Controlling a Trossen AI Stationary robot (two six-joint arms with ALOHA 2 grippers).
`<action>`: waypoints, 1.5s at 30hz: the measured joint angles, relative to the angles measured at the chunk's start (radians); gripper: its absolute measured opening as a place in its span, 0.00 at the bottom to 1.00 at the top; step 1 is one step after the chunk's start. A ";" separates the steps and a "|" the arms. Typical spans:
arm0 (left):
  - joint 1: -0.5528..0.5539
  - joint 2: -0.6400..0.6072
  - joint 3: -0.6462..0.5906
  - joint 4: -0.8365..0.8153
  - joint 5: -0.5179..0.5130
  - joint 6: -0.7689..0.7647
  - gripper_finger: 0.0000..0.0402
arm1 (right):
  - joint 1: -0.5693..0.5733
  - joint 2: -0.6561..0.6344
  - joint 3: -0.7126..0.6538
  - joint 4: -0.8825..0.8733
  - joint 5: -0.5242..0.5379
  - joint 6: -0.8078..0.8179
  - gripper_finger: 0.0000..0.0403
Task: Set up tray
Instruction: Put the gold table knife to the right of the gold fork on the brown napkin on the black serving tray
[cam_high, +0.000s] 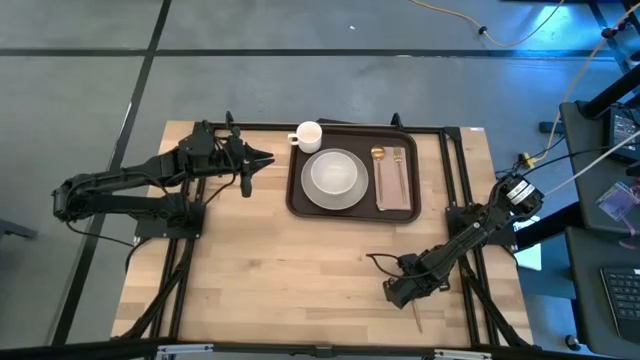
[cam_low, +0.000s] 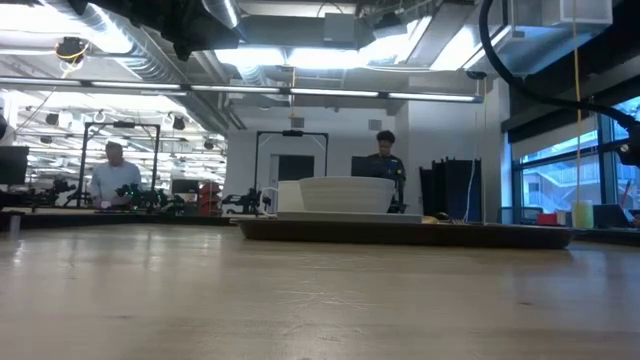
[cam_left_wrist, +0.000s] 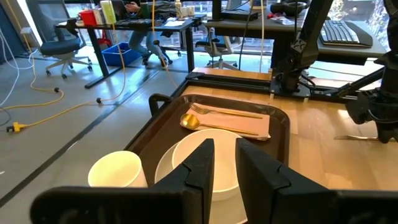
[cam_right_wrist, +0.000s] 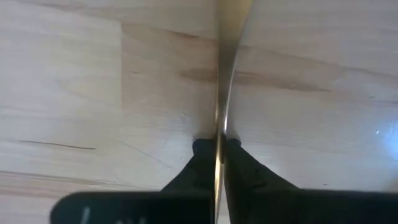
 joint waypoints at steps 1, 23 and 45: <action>0.000 0.000 0.000 0.000 0.000 0.000 0.15 | 0.000 0.000 0.000 -0.002 0.000 0.001 0.02; 0.000 0.000 0.000 0.000 0.000 0.000 0.15 | 0.004 -0.069 -0.002 -0.024 0.097 0.029 0.02; 0.000 0.000 0.000 0.001 0.000 0.009 0.15 | 0.002 -0.131 -0.003 0.007 0.258 0.028 0.00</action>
